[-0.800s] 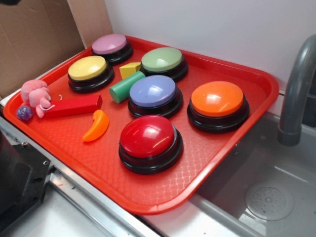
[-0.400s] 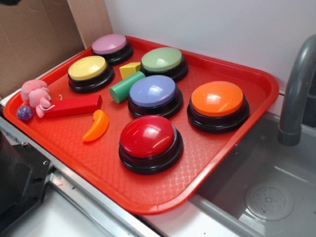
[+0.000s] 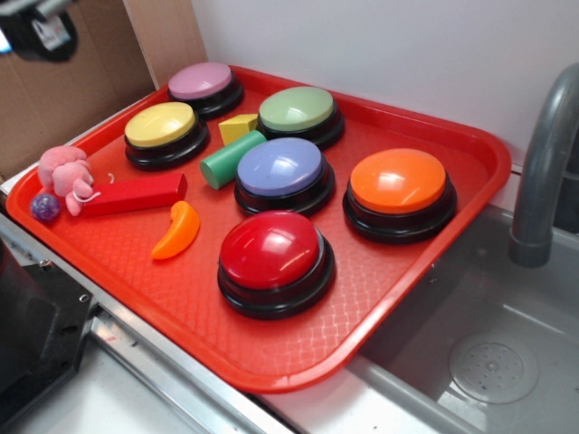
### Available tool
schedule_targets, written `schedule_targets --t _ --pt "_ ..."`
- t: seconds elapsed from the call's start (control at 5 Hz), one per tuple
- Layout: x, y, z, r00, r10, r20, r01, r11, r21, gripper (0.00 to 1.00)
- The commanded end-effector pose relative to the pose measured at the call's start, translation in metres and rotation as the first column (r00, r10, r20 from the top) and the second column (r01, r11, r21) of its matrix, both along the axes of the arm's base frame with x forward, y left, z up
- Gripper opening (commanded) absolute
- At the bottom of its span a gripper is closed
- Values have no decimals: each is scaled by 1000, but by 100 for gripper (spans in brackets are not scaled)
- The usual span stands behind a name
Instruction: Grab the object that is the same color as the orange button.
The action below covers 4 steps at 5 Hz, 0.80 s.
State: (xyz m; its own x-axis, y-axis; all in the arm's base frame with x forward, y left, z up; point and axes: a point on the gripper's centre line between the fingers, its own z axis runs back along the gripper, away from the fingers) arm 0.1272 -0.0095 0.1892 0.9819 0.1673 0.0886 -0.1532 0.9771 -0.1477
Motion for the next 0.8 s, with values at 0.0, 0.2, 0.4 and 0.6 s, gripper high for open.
schedule_targets --t 0.0,0.2,0.4,0.6 --pt "17 11 -51 971 241 -6 -240 970 42 100" --pt "24 13 -76 940 342 -18 -340 938 61 100" --pt "36 14 -107 915 403 -27 -401 913 71 100" --pt "41 17 -136 887 460 -31 -457 887 67 100"
